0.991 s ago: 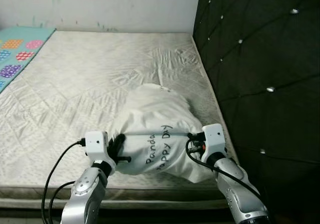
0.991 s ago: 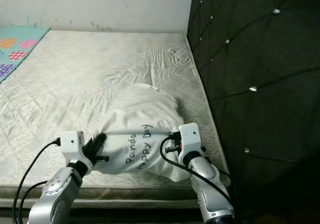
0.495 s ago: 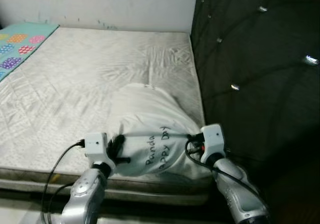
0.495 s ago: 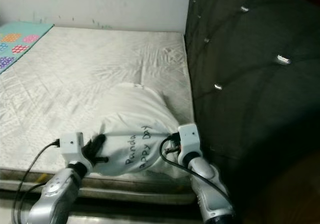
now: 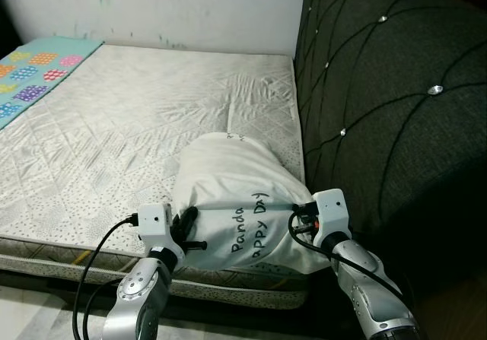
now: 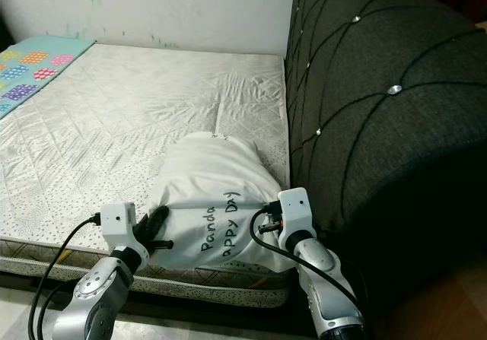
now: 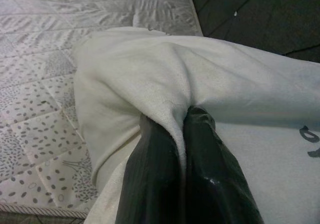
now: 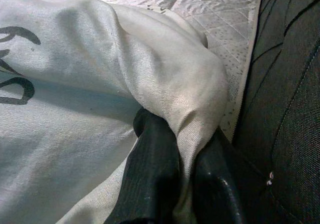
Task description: Clean up the room
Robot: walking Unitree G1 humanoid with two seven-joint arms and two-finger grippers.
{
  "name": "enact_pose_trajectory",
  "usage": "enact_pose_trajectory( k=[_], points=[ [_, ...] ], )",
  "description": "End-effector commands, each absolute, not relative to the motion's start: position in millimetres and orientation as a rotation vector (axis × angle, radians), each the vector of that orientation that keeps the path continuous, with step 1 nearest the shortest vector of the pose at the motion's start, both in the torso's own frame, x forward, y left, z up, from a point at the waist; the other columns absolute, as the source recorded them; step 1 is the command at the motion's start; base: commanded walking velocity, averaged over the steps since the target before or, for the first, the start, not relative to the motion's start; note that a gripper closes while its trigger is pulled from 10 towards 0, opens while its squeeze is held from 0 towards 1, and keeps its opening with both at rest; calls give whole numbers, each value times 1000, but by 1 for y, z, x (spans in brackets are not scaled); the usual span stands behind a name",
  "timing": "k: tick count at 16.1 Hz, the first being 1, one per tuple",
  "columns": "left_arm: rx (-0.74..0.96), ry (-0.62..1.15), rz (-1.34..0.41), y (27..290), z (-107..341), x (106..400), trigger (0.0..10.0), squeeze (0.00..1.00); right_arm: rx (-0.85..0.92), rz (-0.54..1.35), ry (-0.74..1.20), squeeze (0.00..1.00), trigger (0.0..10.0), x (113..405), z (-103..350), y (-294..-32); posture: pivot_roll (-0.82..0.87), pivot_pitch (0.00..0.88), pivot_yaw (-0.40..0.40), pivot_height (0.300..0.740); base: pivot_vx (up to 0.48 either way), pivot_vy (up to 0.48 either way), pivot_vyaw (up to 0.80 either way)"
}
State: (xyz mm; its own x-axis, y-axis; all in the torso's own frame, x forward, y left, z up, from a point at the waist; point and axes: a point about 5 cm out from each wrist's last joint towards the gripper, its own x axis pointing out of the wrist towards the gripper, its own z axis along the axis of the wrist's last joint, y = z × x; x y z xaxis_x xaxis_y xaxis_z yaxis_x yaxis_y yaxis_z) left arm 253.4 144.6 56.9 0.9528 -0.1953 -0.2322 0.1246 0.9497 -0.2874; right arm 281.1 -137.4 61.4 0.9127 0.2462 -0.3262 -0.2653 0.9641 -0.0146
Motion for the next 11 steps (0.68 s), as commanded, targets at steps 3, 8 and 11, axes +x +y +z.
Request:
enact_pose_trajectory(
  k=[3,8,11],
  points=[
    [-246,198,-94,163,68,257,10000,0,-82,174,241,0,10000,288,79,-155,-132,0,0,740,0,0,0],
    [-254,190,-97,164,69,257,10000,0,-86,187,250,0,10000,288,77,-154,-132,0,0,740,0,0,0],
    [-238,174,-88,167,73,261,10000,0,-55,216,202,0,10000,291,85,-145,-129,0,-3,740,0,0,0]
  ],
)
